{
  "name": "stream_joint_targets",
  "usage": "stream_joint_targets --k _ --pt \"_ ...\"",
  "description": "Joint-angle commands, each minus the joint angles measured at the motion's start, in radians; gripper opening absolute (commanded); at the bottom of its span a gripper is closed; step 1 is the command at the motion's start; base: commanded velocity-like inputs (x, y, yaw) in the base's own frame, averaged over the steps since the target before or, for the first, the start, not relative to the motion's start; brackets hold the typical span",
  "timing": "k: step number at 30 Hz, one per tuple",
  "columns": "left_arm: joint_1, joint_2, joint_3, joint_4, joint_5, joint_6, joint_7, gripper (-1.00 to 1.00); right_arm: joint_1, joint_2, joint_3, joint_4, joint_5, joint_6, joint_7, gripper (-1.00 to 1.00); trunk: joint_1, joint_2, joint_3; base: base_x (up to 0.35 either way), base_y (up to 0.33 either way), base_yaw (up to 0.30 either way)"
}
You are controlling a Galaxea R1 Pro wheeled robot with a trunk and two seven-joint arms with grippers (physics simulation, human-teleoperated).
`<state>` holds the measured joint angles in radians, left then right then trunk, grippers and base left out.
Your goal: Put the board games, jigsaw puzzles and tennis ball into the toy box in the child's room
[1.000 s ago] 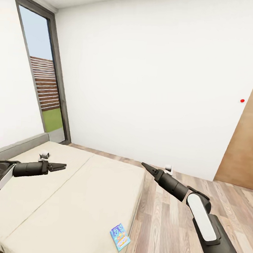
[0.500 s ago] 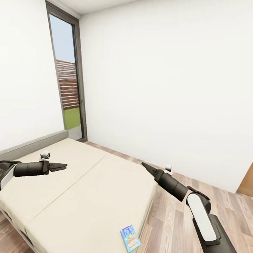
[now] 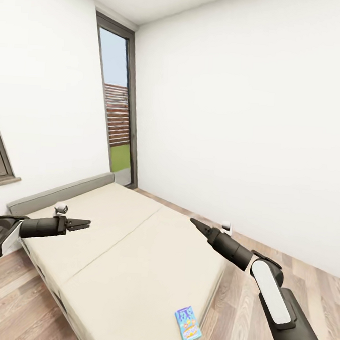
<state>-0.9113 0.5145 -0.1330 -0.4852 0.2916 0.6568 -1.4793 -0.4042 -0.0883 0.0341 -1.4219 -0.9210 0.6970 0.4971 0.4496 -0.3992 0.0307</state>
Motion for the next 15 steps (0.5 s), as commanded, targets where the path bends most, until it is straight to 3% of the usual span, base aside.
stream_joint_targets --k 1,10,15 --pt "-0.001 0.001 -0.007 0.0 0.006 0.011 -0.002 1.0 0.0 -0.001 0.0 0.0 -0.004 0.004 0.0 1.0 0.0 -0.001 -0.001 0.0 -0.014 0.292" --pt "0.0 0.0 -0.007 0.0 0.006 0.011 -0.002 1.0 0.0 -0.002 0.001 0.0 -0.004 0.004 0.0 1.0 0.0 -0.001 -0.001 0.0 -0.014 0.292" --pt "0.0 -0.001 -0.007 0.0 0.006 0.011 -0.002 1.0 0.0 -0.001 0.001 0.0 -0.004 0.004 0.0 1.0 0.0 -0.001 -0.001 0.0 -0.138 0.292"
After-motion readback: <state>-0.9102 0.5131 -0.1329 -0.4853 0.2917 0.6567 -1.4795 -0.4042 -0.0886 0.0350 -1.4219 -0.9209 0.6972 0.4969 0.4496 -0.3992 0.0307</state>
